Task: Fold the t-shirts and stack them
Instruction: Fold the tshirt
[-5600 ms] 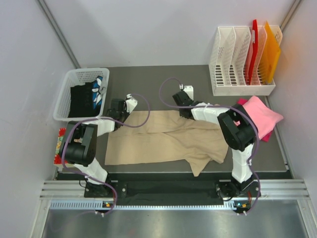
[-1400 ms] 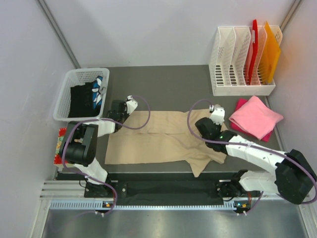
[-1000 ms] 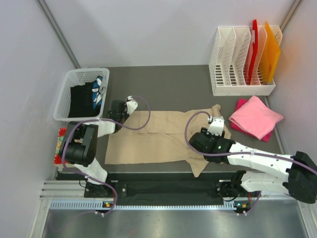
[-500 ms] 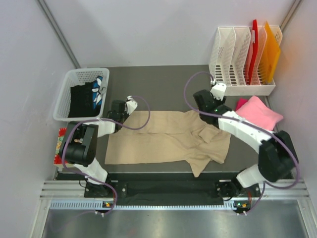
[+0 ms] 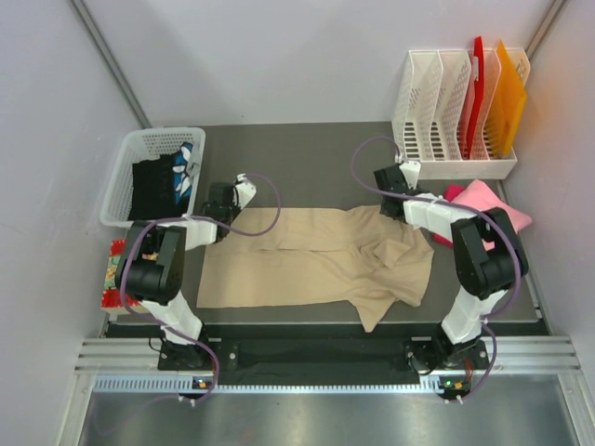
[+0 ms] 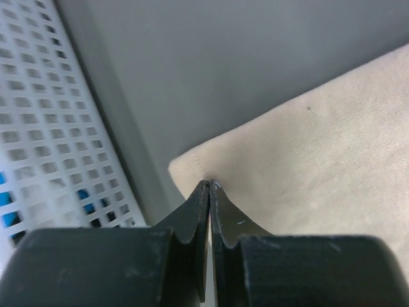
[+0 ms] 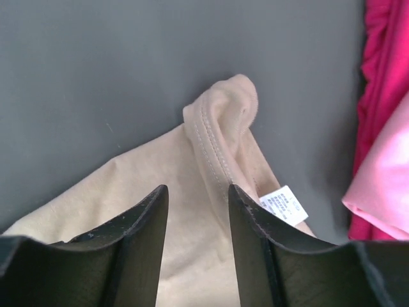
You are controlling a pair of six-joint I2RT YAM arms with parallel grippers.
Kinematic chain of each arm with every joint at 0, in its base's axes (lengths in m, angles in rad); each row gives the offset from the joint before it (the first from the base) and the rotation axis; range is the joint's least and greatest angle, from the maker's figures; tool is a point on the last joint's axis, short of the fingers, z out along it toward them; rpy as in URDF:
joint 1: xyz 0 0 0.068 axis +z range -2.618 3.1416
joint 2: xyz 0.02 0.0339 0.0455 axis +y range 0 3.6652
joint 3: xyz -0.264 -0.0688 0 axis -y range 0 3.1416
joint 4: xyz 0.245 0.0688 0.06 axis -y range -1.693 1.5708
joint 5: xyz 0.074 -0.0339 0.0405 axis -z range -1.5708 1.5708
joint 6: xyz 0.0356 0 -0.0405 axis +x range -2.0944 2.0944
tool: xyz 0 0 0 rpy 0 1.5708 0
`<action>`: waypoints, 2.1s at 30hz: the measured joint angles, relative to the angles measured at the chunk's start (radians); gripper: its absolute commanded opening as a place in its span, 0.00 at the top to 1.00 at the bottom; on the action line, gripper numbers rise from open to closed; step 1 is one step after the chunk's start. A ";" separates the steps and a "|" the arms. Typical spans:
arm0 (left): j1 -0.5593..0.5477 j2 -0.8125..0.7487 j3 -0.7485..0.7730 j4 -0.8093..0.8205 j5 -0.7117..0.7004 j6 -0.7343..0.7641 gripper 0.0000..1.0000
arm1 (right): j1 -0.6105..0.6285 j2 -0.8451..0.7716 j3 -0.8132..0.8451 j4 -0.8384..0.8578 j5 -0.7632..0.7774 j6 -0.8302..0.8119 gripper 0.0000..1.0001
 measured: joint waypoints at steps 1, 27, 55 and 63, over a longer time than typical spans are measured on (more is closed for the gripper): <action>0.000 0.006 0.002 0.000 0.000 0.000 0.94 | -0.003 0.003 0.000 0.005 -0.009 -0.001 0.59; 0.009 0.069 0.019 0.077 -0.029 0.032 0.95 | -0.188 0.158 0.235 -0.219 -0.063 -0.011 0.62; 0.011 0.130 0.090 0.082 -0.056 0.035 0.95 | -0.058 -0.012 0.150 -0.134 -0.233 -0.011 0.62; 0.011 0.135 0.064 0.139 -0.067 0.063 0.95 | -0.056 0.027 0.150 -0.142 -0.274 -0.015 0.64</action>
